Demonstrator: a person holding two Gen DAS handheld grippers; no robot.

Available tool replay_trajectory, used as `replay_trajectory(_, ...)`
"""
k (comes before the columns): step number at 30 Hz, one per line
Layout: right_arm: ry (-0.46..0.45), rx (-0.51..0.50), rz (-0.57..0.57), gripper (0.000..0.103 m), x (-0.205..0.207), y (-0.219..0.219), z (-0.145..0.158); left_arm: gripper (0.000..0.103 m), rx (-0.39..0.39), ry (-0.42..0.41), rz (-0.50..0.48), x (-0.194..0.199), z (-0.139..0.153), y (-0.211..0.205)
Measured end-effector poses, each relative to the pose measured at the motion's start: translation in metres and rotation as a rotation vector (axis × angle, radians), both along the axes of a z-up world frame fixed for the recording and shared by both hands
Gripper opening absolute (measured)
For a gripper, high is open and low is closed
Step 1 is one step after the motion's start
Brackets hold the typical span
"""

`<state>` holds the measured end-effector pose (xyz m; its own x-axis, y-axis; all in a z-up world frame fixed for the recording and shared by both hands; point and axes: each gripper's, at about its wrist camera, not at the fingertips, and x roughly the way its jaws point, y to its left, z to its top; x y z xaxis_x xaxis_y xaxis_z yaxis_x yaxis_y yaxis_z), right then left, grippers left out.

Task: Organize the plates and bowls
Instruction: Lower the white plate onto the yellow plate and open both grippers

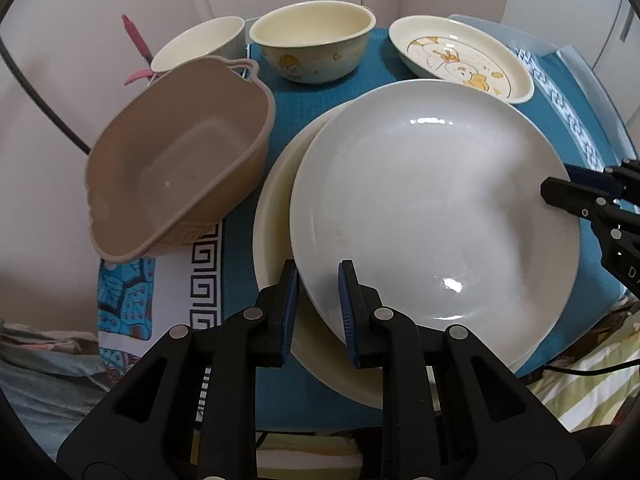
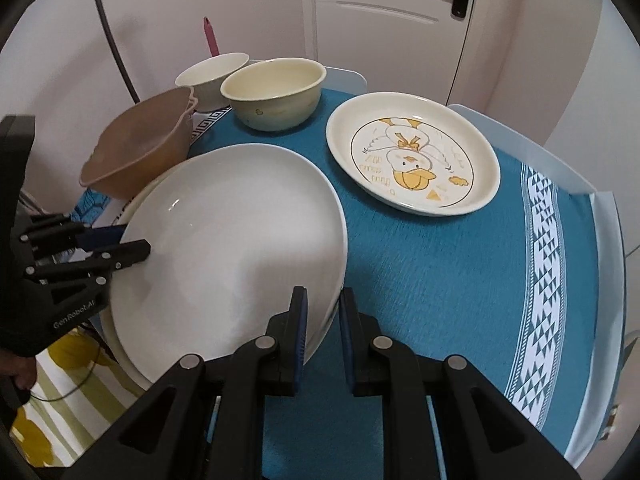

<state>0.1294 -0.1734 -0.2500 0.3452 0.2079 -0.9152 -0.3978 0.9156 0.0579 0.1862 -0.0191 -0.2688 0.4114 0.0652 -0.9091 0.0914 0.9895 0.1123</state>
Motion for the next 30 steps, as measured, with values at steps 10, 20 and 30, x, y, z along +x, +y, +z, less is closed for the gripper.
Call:
replay_trajectory(10,0.001,-0.025,0.007,0.015,0.003,0.004,-0.001,0.017,0.14,0.005,-0.024,-0.003,0.003,-0.016)
replay_trajectory(20,0.004,-0.035,0.017,0.015,0.003,0.009,-0.004,0.017,0.187,-0.01,-0.026,-0.008,0.004,-0.019)
replay_trajectory(30,0.005,-0.046,0.023,0.014,0.003,0.012,-0.003,0.017,0.151,-0.009,-0.018,-0.01,0.004,-0.013)
